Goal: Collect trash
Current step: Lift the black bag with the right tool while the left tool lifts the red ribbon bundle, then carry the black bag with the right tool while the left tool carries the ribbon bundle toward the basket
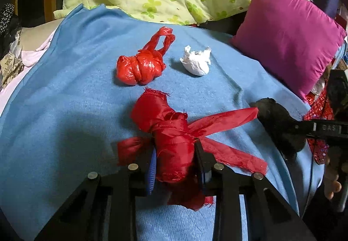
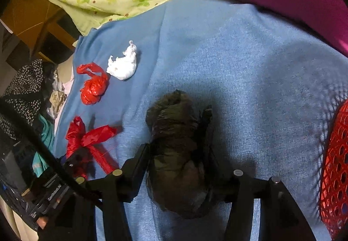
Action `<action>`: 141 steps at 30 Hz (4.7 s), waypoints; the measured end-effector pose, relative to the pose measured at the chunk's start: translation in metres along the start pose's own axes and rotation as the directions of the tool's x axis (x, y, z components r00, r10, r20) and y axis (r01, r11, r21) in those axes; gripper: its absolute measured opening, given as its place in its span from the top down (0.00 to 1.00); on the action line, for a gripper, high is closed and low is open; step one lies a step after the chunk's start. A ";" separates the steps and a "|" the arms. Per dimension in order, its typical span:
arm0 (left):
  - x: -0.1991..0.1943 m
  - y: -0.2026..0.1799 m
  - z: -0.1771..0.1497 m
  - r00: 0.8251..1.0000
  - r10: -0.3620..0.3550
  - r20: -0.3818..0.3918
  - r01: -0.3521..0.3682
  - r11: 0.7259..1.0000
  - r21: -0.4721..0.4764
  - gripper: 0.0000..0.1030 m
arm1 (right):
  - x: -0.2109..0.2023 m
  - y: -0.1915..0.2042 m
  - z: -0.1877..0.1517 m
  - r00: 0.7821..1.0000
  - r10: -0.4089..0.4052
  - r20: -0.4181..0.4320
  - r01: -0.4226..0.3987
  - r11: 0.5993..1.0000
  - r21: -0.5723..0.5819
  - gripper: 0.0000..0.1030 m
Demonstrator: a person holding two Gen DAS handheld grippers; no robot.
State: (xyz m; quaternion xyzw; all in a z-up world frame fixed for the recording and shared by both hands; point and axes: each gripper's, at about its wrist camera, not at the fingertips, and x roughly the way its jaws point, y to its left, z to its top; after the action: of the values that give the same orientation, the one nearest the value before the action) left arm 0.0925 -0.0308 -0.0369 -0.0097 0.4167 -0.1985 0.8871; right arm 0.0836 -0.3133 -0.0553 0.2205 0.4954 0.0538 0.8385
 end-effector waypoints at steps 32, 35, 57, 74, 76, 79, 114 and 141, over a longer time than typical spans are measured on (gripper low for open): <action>-0.107 -0.091 -0.020 0.972 0.136 0.194 -0.167 0.974 0.151 0.68 | -0.093 0.031 -0.030 0.937 0.117 0.329 -0.052 0.979 -0.199 0.61; -0.122 -0.102 -0.020 0.963 0.147 0.224 -0.187 0.967 0.171 0.68 | -0.110 0.032 -0.042 0.922 0.149 0.357 -0.078 0.976 -0.204 0.61; -0.189 -0.148 -0.022 0.927 0.162 0.337 -0.242 0.947 0.210 0.68 | -0.219 0.028 -0.086 0.865 0.177 0.470 -0.069 0.969 -0.238 0.61; -0.197 -0.153 -0.023 0.923 0.174 0.344 -0.253 0.947 0.199 0.68 | -0.233 0.019 -0.095 0.849 0.202 0.488 -0.086 0.964 -0.250 0.61; -0.197 -0.154 -0.023 0.922 0.178 0.344 -0.257 0.945 0.200 0.68 | -0.233 0.019 -0.094 0.849 0.205 0.486 -0.090 0.964 -0.250 0.61; -0.196 -0.155 -0.023 0.923 0.179 0.339 -0.257 0.946 0.199 0.68 | -0.233 0.019 -0.094 0.849 0.202 0.489 -0.086 0.965 -0.248 0.61; -0.190 -0.154 -0.016 0.938 0.157 0.310 -0.241 0.937 0.253 0.68 | -0.253 0.005 -0.107 0.826 0.188 0.531 -0.106 0.978 -0.181 0.61; -0.181 -0.162 -0.013 0.948 0.138 0.285 -0.220 0.935 0.277 0.68 | -0.271 -0.015 -0.118 0.801 0.170 0.575 -0.115 0.985 -0.132 0.61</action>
State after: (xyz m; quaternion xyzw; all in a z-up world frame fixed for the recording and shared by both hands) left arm -0.0770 -0.1129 0.1174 0.1399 0.2595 -0.1753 0.9393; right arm -0.1559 -0.3734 0.1081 0.2248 0.1935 0.0687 0.9525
